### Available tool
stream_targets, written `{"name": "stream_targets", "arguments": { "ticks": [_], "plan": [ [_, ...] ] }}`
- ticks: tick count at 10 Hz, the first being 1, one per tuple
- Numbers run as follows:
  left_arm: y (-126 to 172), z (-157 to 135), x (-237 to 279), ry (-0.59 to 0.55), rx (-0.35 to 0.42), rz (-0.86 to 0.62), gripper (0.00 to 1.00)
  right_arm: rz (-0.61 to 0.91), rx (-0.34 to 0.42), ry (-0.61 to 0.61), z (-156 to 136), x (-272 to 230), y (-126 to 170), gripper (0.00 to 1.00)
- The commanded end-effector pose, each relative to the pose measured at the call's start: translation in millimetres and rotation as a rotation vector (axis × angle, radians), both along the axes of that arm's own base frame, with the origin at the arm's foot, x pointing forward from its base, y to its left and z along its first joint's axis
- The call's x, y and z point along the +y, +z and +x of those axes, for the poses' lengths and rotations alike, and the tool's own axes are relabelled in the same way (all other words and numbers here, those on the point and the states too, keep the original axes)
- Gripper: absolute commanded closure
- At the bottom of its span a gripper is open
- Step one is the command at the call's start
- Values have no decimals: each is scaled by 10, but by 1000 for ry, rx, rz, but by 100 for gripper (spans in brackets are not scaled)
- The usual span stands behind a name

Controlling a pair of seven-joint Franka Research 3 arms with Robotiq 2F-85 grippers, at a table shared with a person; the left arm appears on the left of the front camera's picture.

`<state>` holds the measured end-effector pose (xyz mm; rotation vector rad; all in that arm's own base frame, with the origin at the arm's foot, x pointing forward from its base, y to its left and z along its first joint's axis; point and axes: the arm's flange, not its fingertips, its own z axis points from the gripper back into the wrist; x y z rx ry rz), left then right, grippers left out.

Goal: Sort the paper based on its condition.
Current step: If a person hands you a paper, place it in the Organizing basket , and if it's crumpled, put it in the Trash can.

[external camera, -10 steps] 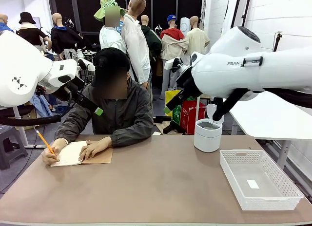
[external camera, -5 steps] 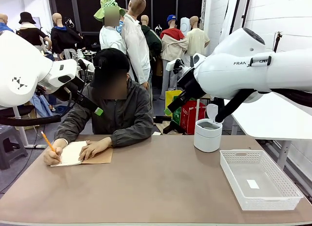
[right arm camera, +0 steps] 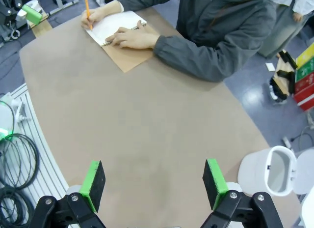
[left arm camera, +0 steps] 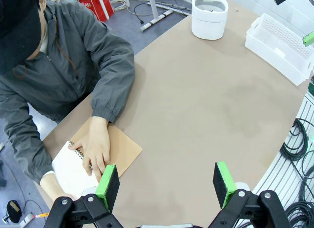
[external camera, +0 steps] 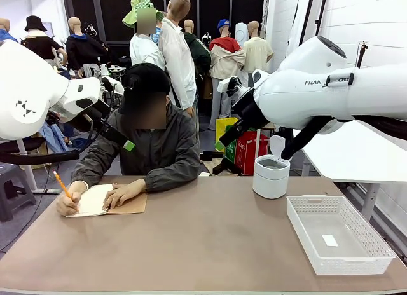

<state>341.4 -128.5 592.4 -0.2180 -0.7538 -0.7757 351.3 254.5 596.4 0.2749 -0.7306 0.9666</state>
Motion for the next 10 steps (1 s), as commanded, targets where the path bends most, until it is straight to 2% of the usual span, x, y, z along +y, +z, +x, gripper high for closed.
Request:
{"name": "stream_targets", "arguments": {
  "ticks": [1,10],
  "plan": [
    [12,10,13,-2,5,-4,0,-7,-4,-10,-6,10,5,0],
    [12,10,13,-2,5,-4,0,-7,-4,-10,-6,10,5,0]
  ]
}}
